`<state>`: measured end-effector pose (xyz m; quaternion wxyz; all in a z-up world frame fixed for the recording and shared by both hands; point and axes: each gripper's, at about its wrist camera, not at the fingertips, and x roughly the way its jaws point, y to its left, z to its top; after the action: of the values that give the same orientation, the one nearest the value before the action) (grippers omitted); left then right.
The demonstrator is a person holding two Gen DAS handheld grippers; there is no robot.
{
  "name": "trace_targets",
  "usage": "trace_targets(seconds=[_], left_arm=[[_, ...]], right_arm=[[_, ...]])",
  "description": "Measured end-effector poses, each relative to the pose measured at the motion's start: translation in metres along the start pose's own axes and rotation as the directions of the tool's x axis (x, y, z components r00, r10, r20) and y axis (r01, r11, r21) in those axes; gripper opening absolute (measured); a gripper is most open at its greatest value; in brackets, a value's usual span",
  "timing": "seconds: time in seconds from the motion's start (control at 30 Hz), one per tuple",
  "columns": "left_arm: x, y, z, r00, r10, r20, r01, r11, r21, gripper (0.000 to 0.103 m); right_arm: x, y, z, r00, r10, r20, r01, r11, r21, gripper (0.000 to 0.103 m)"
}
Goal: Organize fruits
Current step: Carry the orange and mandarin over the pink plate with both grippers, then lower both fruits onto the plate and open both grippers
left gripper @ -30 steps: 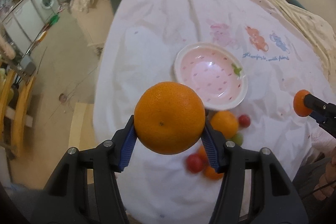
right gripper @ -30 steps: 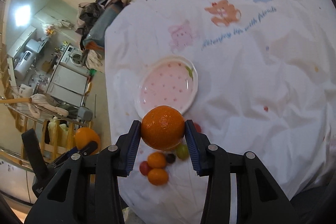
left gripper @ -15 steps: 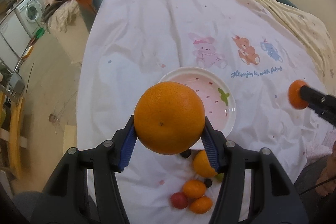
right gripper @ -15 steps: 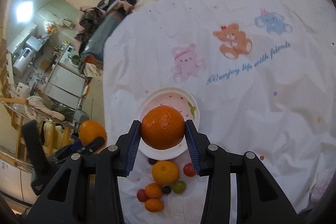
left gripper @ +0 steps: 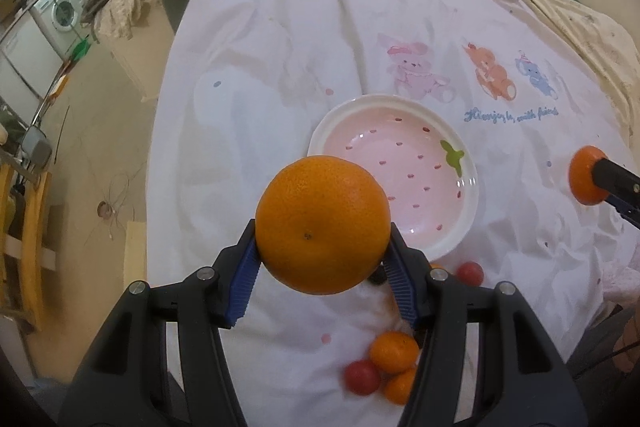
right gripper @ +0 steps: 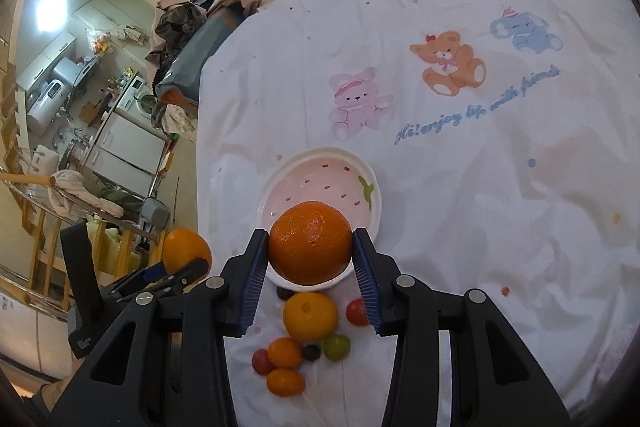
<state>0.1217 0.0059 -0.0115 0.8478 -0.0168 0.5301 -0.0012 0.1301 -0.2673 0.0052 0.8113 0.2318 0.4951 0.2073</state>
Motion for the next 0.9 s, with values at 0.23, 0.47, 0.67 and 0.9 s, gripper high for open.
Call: trace_targets(seconds=[0.23,0.47,0.67,0.9], left_arm=[[0.031,-0.01,0.033,1.0,-0.019,-0.011,0.02,0.999,0.029,0.054],[0.085,-0.022,0.051,0.991,-0.097,-0.091,0.1,0.994,0.033,0.055],[0.114,-0.031,0.055,0.983,-0.095,-0.154,0.103,0.994,0.043,0.055],[0.134,-0.03,0.054,0.974,-0.092,-0.207,0.1,0.995,0.029,0.055]], right_arm=[[0.059,-0.001,0.029,0.997,0.036,-0.074,-0.035,0.999,0.003,0.044],[0.132,-0.02,0.058,0.981,0.049,-0.187,-0.038,0.997,0.065,0.044],[0.174,-0.04,0.061,0.963,0.058,-0.264,-0.03,0.994,0.109,0.045],[0.189,-0.048,0.062,0.96,0.062,-0.272,-0.026,0.991,0.134,0.046]])
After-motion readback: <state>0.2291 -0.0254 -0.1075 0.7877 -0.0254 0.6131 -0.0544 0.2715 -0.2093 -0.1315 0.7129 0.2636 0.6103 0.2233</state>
